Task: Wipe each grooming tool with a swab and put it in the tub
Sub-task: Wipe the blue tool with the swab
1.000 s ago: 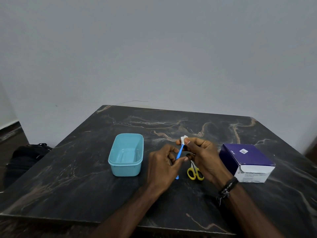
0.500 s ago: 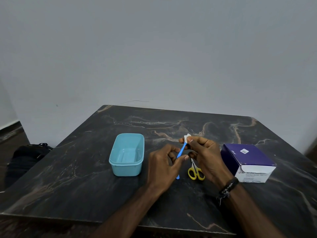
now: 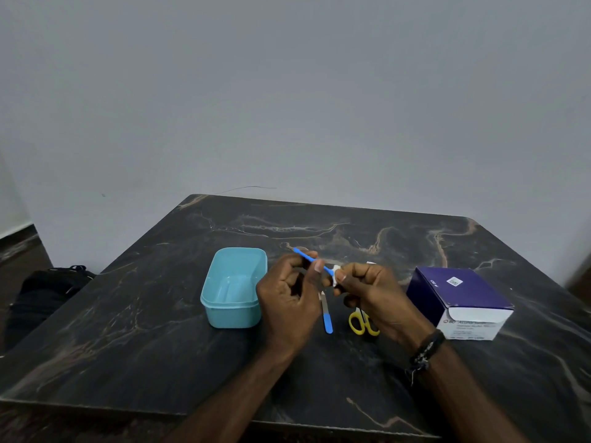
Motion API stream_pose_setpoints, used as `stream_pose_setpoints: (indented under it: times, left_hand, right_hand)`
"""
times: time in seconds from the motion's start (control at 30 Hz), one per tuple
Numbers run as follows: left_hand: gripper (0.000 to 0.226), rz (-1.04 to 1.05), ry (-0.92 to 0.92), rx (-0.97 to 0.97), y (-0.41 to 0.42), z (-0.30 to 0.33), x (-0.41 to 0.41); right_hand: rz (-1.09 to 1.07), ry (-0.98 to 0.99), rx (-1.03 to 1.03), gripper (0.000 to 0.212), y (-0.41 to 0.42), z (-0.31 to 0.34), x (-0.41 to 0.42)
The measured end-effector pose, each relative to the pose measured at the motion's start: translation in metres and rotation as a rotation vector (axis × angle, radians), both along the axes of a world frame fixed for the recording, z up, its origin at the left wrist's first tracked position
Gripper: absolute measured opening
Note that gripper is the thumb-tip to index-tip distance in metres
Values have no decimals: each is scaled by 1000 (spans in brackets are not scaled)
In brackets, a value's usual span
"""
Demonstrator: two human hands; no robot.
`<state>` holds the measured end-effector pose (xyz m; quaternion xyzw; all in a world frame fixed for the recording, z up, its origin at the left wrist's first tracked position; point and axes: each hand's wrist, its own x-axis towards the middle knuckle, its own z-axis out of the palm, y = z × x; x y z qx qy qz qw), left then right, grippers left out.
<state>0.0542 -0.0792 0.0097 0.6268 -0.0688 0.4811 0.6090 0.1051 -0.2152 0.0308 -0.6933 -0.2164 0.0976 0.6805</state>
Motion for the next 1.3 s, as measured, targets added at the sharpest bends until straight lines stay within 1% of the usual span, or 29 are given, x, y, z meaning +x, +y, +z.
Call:
stream_pose_setpoints:
  times: [0.07, 0.17, 0.23, 0.33, 0.5, 0.57, 0.67, 0.8, 0.9, 1.0, 1.2, 1.3]
  left_hand:
    - [15, 64, -32, 62, 2, 0, 1]
    - [23, 86, -12, 39, 3, -2, 3]
    - [21, 69, 10, 16, 3, -4, 3]
    - [22, 56, 28, 40, 5, -5, 3]
    - [28, 23, 46, 139, 5, -4, 5]
    - [27, 5, 50, 142, 4, -4, 5]
    - [25, -19, 60, 127, 5, -4, 5]
    - [23, -41, 79, 122, 4, -4, 6]
    - [25, -39, 77, 112, 4, -4, 5]
    - [23, -45, 78, 104, 4, -4, 4]
    - [18, -109, 79, 114, 3, -4, 3]
    - [16, -99, 83, 99, 2, -2, 2]
  right_hand:
    - [92, -27, -50, 13, -1, 1, -3]
    - [186, -45, -116, 18, -1, 2, -7]
    - [140, -46, -72, 20, 0, 2, -6]
    - [68, -45, 15, 23, -1, 3, -4]
    - [75, -41, -31, 24, 2, 0, -5]
    - [89, -61, -49, 27, 3, 0, -6]
    - [90, -73, -54, 27, 2, 1, -7]
    - [116, -95, -71, 19, 3, 0, -9]
    - [173, -120, -114, 10, 3, 1, -9]
    - [200, -125, -127, 10, 3, 2, -10]
    - [135, -121, -33, 10, 4, 0, -8]
    - [192, -141, -71, 14, 4, -1, -7]
